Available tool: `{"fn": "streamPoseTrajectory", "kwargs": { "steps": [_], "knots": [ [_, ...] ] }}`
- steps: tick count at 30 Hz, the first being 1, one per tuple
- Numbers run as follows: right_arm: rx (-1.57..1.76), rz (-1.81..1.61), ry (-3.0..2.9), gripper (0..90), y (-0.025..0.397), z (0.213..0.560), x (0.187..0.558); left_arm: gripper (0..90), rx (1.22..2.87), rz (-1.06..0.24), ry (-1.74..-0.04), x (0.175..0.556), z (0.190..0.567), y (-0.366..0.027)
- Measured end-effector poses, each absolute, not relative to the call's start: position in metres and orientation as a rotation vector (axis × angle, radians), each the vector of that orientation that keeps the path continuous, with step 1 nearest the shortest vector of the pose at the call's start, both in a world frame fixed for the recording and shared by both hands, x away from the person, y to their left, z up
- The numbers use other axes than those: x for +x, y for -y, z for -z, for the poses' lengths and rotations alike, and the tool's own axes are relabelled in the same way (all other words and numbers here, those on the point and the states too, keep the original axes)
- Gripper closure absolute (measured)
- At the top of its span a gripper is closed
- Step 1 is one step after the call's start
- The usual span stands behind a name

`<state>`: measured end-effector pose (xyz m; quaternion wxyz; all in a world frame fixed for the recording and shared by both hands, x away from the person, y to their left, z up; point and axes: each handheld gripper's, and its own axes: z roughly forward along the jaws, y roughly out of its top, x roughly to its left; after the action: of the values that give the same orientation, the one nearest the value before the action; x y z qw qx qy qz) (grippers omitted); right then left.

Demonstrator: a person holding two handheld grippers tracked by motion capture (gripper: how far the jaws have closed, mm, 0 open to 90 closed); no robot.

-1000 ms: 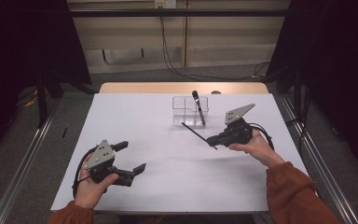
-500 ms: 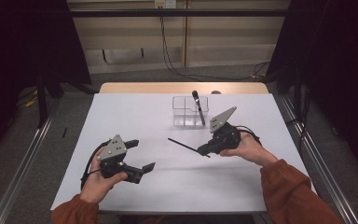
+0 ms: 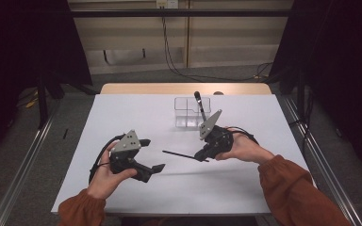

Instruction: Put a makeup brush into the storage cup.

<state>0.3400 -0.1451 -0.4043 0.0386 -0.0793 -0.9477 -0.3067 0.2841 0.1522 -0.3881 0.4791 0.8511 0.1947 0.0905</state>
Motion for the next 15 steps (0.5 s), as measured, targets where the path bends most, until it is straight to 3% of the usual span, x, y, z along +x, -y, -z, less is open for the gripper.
{"fn": "streamPoseTrajectory", "kwargs": {
  "steps": [15],
  "knots": [
    [-0.131,0.714,2.927,86.3,0.125,0.403,0.337,5.9,2.309,-0.046,-0.380,0.297,0.393,-0.124]
  ]
}}
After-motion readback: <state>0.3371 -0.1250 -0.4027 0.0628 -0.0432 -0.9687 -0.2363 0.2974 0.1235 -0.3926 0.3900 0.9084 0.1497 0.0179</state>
